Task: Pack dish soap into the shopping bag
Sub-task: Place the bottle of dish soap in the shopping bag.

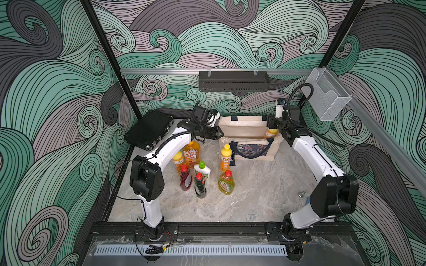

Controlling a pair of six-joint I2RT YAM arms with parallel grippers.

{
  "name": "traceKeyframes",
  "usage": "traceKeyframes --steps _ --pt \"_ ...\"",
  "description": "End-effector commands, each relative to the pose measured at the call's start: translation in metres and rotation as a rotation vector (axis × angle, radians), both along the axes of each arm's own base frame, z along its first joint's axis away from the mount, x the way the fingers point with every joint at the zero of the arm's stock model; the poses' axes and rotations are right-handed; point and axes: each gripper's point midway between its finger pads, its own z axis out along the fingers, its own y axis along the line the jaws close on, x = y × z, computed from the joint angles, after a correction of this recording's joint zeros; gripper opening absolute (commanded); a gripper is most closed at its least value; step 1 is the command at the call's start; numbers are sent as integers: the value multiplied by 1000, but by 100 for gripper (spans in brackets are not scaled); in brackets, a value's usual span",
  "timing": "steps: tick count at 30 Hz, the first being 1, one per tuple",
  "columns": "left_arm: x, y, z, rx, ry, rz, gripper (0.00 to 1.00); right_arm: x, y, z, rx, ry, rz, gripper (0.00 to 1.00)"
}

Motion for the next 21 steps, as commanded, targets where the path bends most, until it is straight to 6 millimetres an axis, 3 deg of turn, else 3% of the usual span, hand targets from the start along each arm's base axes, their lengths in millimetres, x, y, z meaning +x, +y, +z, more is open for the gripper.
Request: traceKeyframes --steps 1,7,13,21 --pt "-7 5 36 -4 -74 -7 32 -18 17 30 47 5 90 70" --pt "-2 24 44 28 -106 48 34 -61 48 47 63 65 204 70" --pt "-5 33 51 45 -137 63 36 -120 81 58 65 49 316 71" --pt "1 46 53 45 -143 99 38 -182 107 48 100 52 423 71"
